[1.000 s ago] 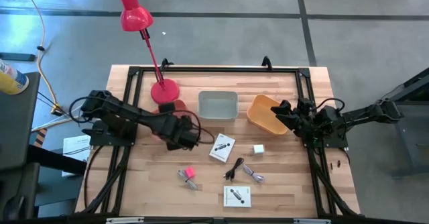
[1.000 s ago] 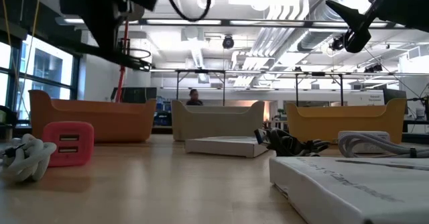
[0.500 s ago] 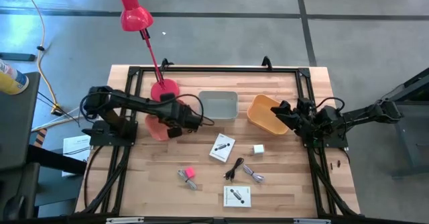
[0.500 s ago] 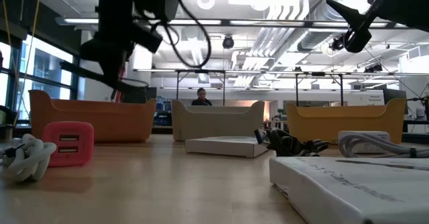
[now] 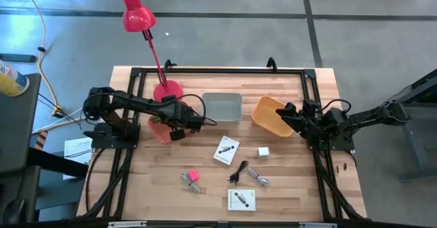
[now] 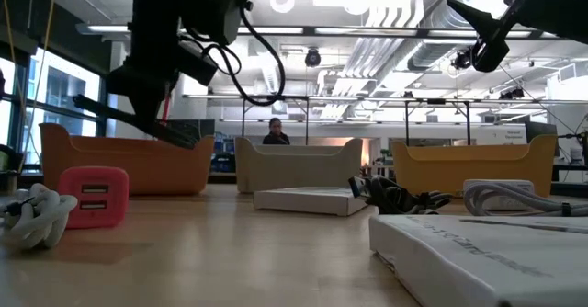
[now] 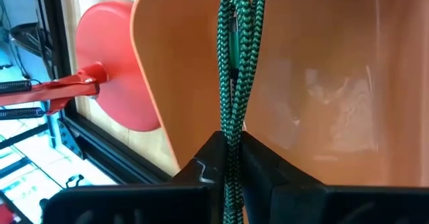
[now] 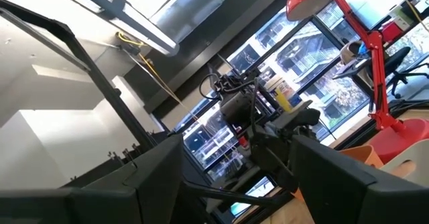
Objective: Pick and place items into bin
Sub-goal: Put the green charger cable into the dark brown bin, then put the white charger cable into the dark brown bin
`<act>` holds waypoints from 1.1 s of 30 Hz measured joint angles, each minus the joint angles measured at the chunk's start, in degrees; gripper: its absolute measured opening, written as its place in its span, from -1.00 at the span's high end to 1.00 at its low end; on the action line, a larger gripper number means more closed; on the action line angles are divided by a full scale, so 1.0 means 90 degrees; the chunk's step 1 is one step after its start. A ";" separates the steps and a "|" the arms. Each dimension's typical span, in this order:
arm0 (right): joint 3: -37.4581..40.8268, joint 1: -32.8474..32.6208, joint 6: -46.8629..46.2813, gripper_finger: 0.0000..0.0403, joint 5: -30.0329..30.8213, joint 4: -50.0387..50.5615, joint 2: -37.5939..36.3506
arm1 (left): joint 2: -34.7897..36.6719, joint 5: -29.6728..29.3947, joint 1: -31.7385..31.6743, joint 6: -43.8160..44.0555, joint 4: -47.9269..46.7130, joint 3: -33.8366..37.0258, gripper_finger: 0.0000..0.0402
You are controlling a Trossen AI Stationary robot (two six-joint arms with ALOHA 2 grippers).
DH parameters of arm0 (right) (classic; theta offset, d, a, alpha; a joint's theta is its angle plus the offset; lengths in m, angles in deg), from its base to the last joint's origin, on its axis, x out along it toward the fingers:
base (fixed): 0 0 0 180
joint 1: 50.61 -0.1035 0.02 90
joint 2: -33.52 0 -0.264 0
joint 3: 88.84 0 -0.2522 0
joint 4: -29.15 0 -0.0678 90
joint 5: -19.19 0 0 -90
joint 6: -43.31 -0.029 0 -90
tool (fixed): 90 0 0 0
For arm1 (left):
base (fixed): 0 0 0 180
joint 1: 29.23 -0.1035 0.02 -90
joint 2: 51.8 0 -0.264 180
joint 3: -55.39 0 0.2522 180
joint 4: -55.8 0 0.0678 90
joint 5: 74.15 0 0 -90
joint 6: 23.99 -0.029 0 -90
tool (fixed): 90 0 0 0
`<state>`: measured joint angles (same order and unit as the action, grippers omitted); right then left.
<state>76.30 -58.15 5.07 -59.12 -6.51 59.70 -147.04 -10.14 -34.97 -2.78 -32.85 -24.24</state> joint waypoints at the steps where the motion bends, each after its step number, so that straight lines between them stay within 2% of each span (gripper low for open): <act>1: 0.0000 -0.0002 0.0019 -0.29 0.0013 0.0010 0.0000 | 0.0000 0.0009 0.0000 0.0001 -0.0011 0.0000 0.85; 10: 0.0001 0.0000 0.0026 -0.29 0.0018 0.0016 0.0000 | 0.0000 -0.0003 0.0000 0.0001 -0.0049 -0.0002 0.28; 16: 0.0000 -0.0002 0.0019 -0.29 0.0018 0.0016 0.0000 | 0.0000 0.0203 0.0059 -0.0179 -0.0335 -0.0348 0.07; 19: 0.0000 -0.0002 0.0019 -0.29 0.0016 0.0016 0.0000 | 0.0009 0.0275 0.0190 -0.0463 -0.0523 -0.0837 0.06; 24: 0.0000 -0.0002 0.0015 -0.29 0.0016 0.0027 0.0000 | 0.0066 0.0857 0.0692 -0.1081 -0.0476 -0.1882 0.14; 28: 0.0000 0.0000 0.0016 -0.29 -0.0006 0.0034 0.0002 | 0.0070 0.1186 0.1513 -0.1725 -0.0207 -0.2523 0.21; 33: 0.0000 -0.0002 0.0061 -0.29 -0.0011 0.0036 0.0002 | 0.0070 0.1297 0.2701 -0.2293 0.0292 -0.2607 0.28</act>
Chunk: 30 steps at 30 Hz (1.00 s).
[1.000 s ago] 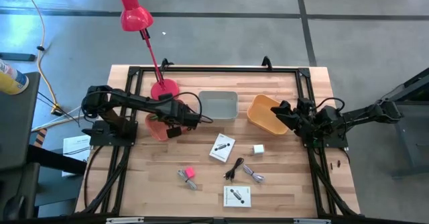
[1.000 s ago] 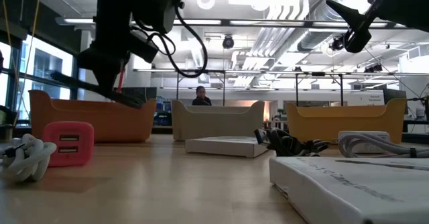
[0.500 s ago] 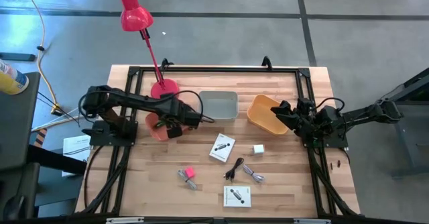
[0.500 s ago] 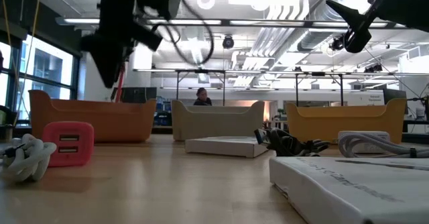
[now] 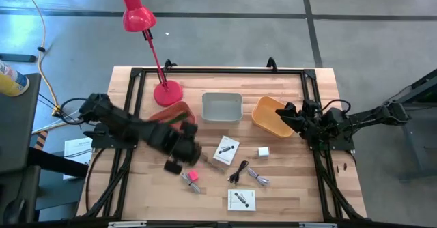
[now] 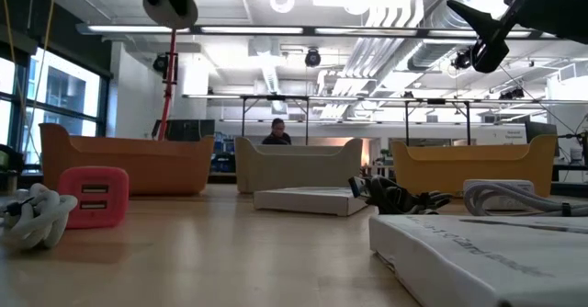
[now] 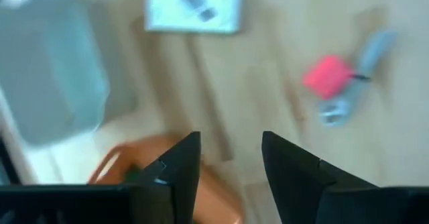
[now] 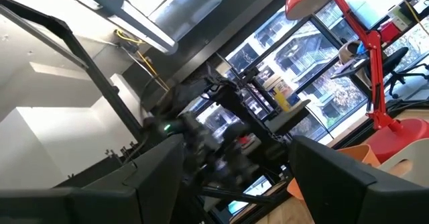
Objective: Pick and place items into bin
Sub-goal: Put the white charger cable into the dark brown bin
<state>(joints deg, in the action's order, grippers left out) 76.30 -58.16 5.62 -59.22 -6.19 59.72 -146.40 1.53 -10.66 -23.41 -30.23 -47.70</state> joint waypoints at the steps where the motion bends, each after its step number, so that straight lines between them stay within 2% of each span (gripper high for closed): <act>1: 0.0000 0.0002 0.0009 -0.29 0.0002 0.0005 0.0000 | -0.0002 0.0005 0.0232 0.0003 0.0103 0.0055 0.30; 7: 0.0001 0.0002 0.0058 -0.29 0.0026 0.0049 0.0000 | -0.0017 -0.0029 0.1327 0.0804 0.0870 0.0639 0.34; 14: 0.0001 0.0002 0.0047 -0.29 0.0048 0.0051 0.0000 | -0.0017 -0.0222 0.2080 0.1181 0.1993 0.1436 0.36; 22: 0.0000 0.0002 -0.0117 -0.29 -0.0018 0.0048 -0.0002 | -0.0110 -0.0336 0.2160 0.1445 0.4104 0.2633 0.36; 30: 0.0001 0.0000 -0.0263 -0.29 -0.0157 0.0048 -0.0002 | -0.0350 -0.0094 0.2057 0.1505 0.4435 0.3139 0.36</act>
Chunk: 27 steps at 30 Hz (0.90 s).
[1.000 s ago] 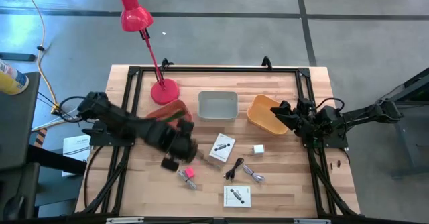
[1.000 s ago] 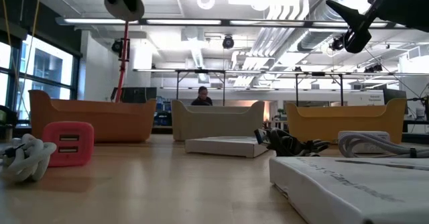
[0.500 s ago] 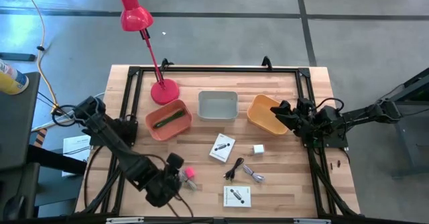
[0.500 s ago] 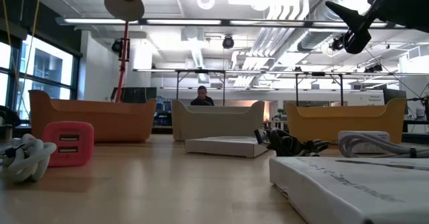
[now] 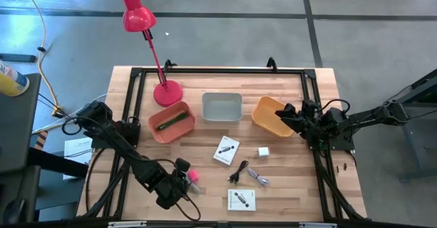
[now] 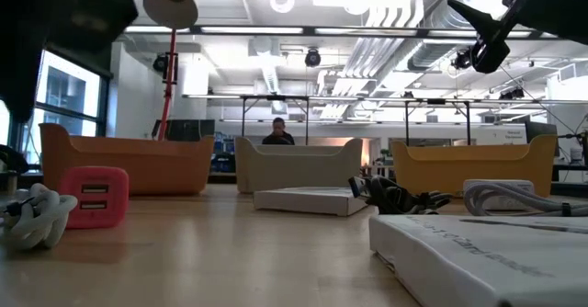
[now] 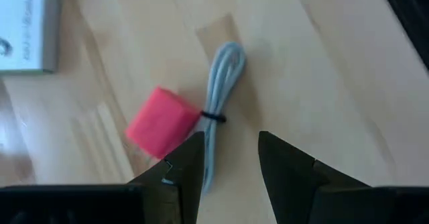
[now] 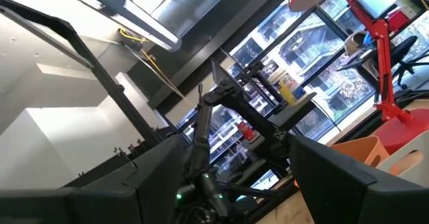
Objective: Pick and place items into bin
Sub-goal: Put the white charger cable into the dark brown bin
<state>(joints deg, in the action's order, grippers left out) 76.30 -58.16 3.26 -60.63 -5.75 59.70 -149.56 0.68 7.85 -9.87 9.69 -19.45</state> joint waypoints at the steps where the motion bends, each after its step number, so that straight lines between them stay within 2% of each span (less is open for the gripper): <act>1: -0.0001 0.0000 0.0000 -0.29 -0.0016 0.0002 0.0002 | -0.0054 0.0064 -0.0011 0.0014 0.0088 0.0027 0.36; 14: 0.0002 0.0000 0.0006 -0.29 -0.0050 0.0154 0.0002 | -0.0310 -0.0099 -0.0293 0.0057 0.0047 0.0050 0.36; 27: 0.0002 0.0000 0.0005 -0.29 -0.0061 0.0189 0.0002 | -0.0309 0.0474 -0.0535 -0.0694 -0.0132 0.0048 0.36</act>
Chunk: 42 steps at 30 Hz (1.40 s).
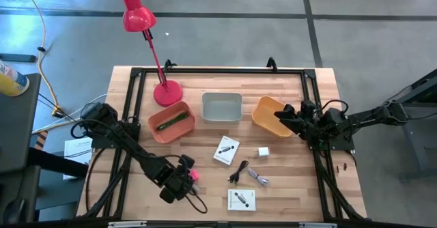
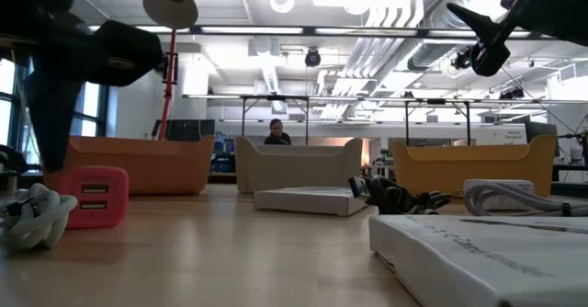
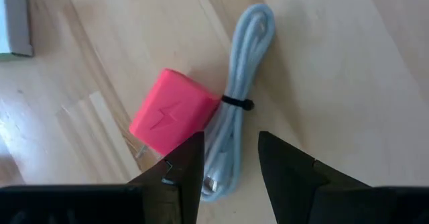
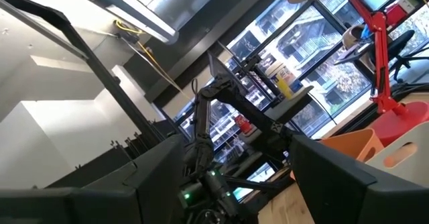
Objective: Pick and place items into bin
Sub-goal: Put the white charger cable into the dark brown bin
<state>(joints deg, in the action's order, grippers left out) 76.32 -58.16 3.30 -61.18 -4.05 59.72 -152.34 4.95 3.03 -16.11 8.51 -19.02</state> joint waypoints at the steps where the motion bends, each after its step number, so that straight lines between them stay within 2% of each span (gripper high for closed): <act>1: 0.0000 0.0000 0.0005 -0.29 0.0000 0.0003 0.0000 | 0.0000 0.0001 -0.0001 -0.0001 -0.0027 0.0000 0.36; 10: 0.0000 0.0000 0.0066 -0.29 0.0002 0.0004 0.0000 | -0.0314 -0.0003 -0.0006 0.0035 -0.0007 -0.0005 0.36; 20: 0.0000 0.0000 0.0005 -0.29 0.0060 0.0061 -0.0002 | -0.0581 -0.0236 0.0001 0.0957 0.0029 -0.0017 0.36; 23: 0.0000 0.0000 0.0000 -0.29 0.0081 0.0061 -0.0002 | -0.0581 -0.0113 -0.0071 0.1326 -0.0051 -0.0022 0.37; 26: 0.0000 0.0000 0.0000 -0.29 0.0091 0.0064 -0.0002 | -0.0584 0.0087 -0.0181 0.1654 -0.0181 -0.0027 0.45; 35: 0.0000 0.0000 -0.0002 -0.29 0.0129 0.0066 -0.0002 | -0.0579 0.0632 -0.0400 0.2403 -0.0249 -0.0029 0.86; 42: 0.0000 0.0001 -0.0004 -0.29 0.0125 0.0071 -0.0001 | -0.0340 0.0540 -0.0378 0.2512 -0.0380 0.0012 0.93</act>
<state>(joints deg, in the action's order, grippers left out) 76.32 -58.15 3.27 -60.06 -3.42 59.71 -155.40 9.81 -0.37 6.50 5.09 -18.91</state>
